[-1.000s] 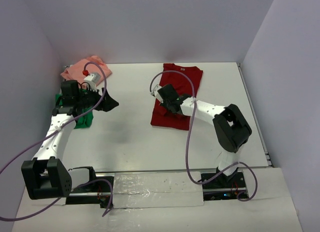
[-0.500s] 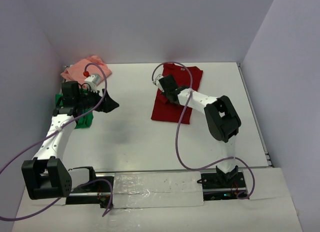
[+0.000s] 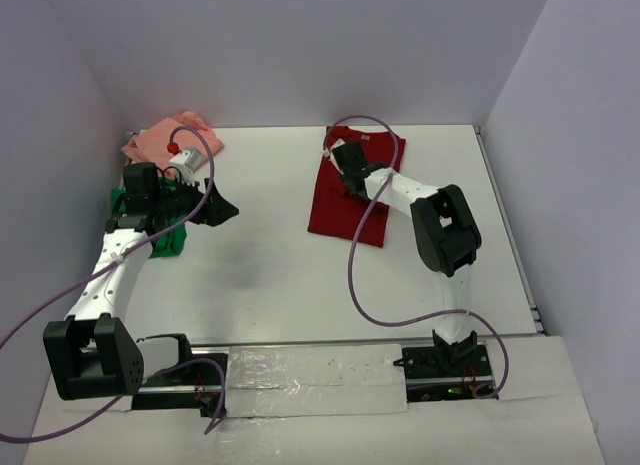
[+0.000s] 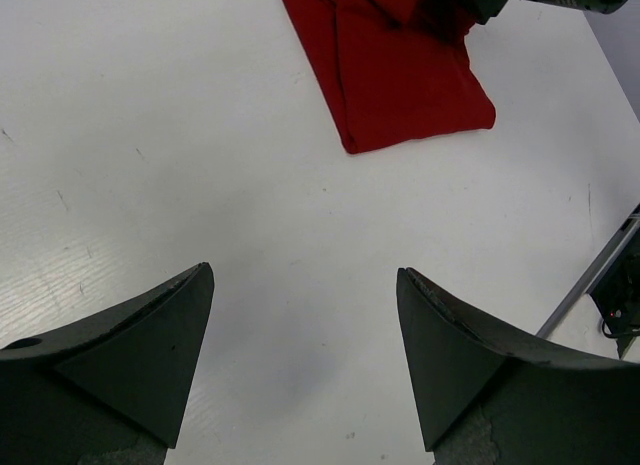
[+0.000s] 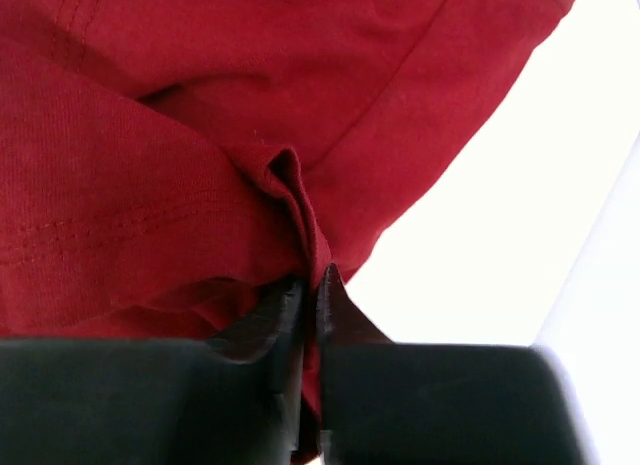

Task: Fold and stack the t-shirts
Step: Fold the folded rectangular tshirt in 1/3 of the way

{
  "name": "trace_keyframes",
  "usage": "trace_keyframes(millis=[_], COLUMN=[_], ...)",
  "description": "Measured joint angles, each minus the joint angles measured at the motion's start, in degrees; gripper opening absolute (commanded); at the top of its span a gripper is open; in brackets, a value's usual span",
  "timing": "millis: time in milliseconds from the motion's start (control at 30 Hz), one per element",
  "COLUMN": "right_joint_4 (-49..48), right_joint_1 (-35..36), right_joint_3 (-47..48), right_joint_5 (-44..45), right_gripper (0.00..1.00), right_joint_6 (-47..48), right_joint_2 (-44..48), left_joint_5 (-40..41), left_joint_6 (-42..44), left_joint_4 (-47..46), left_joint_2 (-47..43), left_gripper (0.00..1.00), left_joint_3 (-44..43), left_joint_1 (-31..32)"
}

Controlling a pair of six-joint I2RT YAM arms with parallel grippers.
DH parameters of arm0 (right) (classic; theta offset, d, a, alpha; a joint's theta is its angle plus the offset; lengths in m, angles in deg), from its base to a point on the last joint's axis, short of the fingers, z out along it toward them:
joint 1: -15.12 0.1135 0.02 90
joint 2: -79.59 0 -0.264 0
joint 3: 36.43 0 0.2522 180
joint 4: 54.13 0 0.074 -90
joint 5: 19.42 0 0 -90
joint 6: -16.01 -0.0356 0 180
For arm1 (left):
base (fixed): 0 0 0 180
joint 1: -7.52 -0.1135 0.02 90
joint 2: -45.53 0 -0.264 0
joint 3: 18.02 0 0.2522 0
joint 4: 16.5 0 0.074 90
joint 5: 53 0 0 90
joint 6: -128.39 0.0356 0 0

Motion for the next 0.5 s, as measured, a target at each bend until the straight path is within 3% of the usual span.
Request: trace_keyframes(millis=[33, 133, 167, 200, 367, 500], right_joint_4=[0.3, 1.0, 1.3, 1.3, -0.3, -5.6], right_joint_1=[-0.1, -0.1, -0.1, -0.1, 0.2, 1.2], right_joint_3=[0.5, 1.2, 1.2, 1.2, 0.9, -2.5], right_joint_5=[-0.2, -1.3, -1.6, -1.7, -1.2, 0.1], right_gripper=[0.39, 0.53, 0.65, 0.69, 0.73, 0.69], right_joint_6=[-0.3, -0.5, -0.5, -0.7, -0.3, 0.3], right_joint_2=[-0.4, -1.3, -1.3, -1.3, -1.3, -0.3], left_joint_5=[-0.2, -0.5, -0.6, -0.7, -1.1, -1.3], left_joint_6=[0.0, 0.0, 0.0, 0.0, 0.0, 0.0], left_joint_4=[0.0, 0.0, 0.0, 0.0, 0.0, 0.0], left_joint_2=[0.0, 0.0, 0.0, 0.0, 0.0, 0.0], left_gripper=[0.83, 0.83, 0.83, 0.83, 0.83, 0.83], left_joint_3=[0.0, 0.0, 0.0, 0.0, 0.0, 0.1], left_joint_1=[0.0, 0.0, 0.0, 0.0, 0.0, 0.0])
